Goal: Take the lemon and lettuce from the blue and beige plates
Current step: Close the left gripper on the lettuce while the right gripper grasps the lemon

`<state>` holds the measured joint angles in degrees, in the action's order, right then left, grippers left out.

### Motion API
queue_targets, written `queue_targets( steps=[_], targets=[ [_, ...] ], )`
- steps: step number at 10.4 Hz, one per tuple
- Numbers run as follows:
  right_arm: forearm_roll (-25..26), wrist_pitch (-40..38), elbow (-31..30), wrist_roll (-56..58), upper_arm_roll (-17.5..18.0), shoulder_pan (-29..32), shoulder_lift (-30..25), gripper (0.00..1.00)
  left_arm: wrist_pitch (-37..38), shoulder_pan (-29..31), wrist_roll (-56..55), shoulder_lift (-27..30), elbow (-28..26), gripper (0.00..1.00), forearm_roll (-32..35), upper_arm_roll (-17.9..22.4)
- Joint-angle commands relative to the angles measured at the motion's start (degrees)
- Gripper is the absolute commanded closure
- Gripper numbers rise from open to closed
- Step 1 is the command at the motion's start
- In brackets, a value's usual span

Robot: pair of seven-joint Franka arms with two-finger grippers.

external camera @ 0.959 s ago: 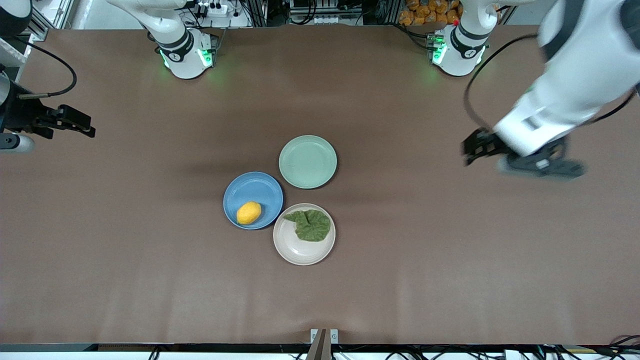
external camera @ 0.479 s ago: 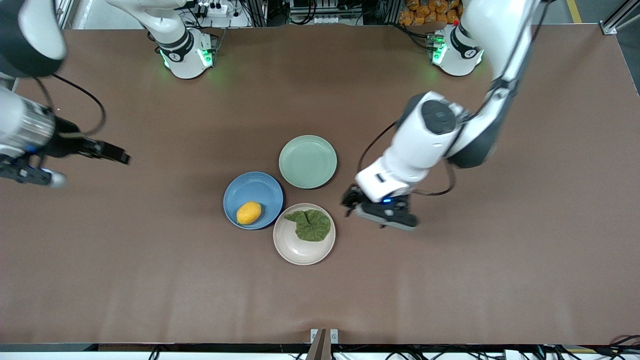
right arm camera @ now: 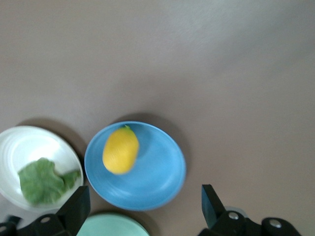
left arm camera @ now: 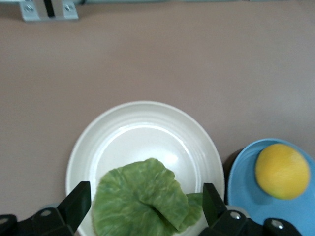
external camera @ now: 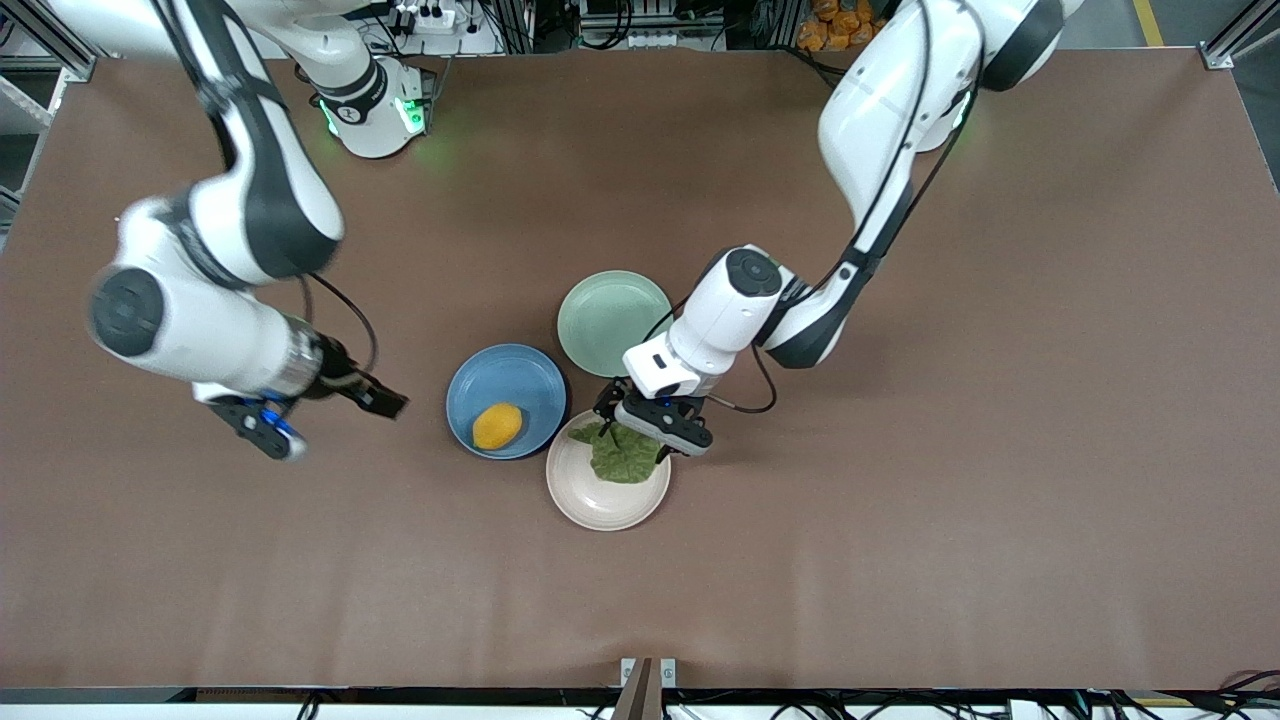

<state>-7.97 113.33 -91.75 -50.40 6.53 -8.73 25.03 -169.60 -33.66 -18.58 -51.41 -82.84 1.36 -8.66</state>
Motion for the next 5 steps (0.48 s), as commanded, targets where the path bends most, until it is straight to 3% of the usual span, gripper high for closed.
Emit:
queue_targets(
  steps=[1,2,5],
  targets=[
    [-0.8,7.0,2.8,-8.5,1.2,-1.8,8.0,0.0,-1.9,-6.0,-0.3,-4.0,4.7,0.0,0.2,6.2],
    [-0.5,11.3,2.8,-11.8,2.5,-2.2,10.6,0.0,-1.9,-6.2,-0.2,-4.9,5.4,0.0,0.2,6.4],
    [0.0,12.5,2.5,-13.1,2.7,-4.9,15.1,0.0,-2.1,-9.0,-0.3,-7.6,7.1,0.0,0.4,9.1]
  ],
)
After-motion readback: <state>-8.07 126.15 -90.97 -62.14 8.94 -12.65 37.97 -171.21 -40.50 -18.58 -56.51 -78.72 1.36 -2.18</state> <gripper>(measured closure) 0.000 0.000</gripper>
